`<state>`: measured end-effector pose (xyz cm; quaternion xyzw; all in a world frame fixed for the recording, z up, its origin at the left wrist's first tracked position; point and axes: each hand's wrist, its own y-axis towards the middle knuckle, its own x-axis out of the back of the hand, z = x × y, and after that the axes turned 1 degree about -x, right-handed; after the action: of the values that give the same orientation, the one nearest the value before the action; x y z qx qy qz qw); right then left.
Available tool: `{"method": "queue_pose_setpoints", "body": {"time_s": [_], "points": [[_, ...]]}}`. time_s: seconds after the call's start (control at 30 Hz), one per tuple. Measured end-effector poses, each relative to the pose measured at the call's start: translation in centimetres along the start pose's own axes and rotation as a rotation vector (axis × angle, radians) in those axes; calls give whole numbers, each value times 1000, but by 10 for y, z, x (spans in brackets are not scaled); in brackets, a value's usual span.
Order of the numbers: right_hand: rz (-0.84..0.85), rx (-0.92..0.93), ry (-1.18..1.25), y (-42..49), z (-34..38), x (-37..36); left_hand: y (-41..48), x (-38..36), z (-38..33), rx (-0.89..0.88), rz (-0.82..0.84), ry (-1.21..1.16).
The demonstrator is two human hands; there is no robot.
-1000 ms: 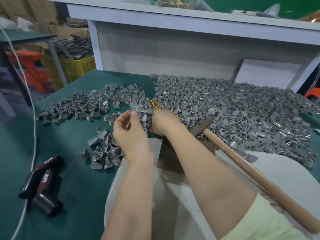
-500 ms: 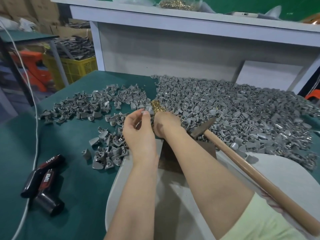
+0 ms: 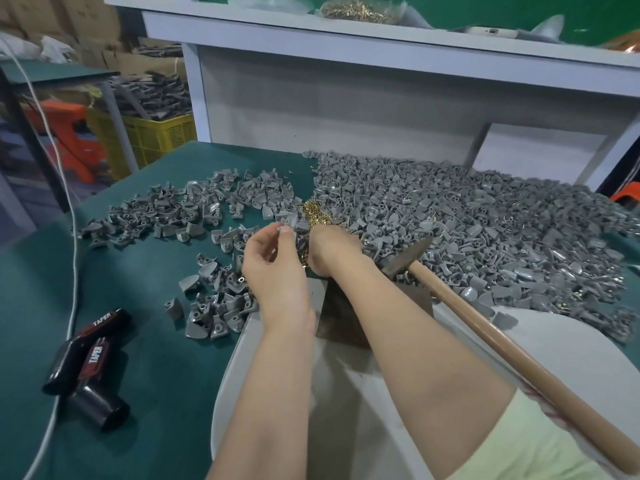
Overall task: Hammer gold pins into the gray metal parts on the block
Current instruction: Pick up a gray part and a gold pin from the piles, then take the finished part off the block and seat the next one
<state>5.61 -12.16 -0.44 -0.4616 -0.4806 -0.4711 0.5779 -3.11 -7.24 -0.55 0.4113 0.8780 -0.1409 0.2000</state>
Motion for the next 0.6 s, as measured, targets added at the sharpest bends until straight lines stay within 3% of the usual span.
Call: {"method": "queue_pose_setpoints", "body": {"time_s": [0.13,0.27,0.47,0.6], "points": [[-234,14,465,-11,-24,20,-8,-3,1,-149,229,240],[-395,-43,783,-57,-76,38,-22,-8,6,-345,497,697],[-384,-18,905,-121,-121,21,-39,-13,14,-541,704,1242],[-430,33,841,-126,-119,8,-41,-14,9,-550,717,1208]]}}
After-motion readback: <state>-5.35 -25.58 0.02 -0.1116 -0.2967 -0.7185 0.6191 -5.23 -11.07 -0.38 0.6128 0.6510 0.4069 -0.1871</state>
